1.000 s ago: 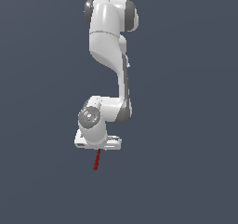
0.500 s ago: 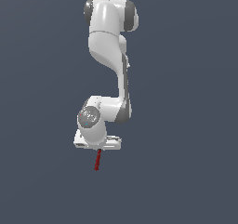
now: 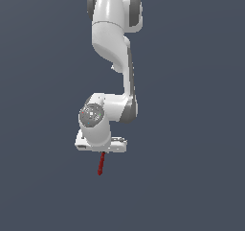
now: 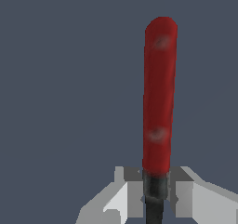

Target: Pick up the object and move it to a goal position.

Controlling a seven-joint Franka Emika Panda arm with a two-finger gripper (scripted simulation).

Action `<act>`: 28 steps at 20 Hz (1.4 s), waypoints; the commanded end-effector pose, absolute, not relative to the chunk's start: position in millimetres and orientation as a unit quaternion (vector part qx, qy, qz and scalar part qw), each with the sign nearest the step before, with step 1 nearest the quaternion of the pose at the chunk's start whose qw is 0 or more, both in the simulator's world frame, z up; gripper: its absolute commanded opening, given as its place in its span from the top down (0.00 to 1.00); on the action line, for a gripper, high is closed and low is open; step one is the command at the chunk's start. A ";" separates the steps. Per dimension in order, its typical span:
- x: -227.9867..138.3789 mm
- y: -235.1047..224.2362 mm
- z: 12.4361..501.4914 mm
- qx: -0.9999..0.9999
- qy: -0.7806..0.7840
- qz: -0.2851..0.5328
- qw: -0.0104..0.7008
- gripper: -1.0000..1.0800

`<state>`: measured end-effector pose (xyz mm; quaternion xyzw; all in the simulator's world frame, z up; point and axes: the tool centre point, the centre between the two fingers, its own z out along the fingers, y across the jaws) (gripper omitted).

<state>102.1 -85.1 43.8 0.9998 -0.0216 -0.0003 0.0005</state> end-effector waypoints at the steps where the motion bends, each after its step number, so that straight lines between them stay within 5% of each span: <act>1: 104.1 -80.9 64.1 1.000 -0.021 0.001 0.001 1.00; 17: 119.5 -47.2 227.8 1.000 -0.021 0.000 0.000 1.00; 28: 126.9 -37.6 274.9 1.000 -0.021 0.000 0.000 1.00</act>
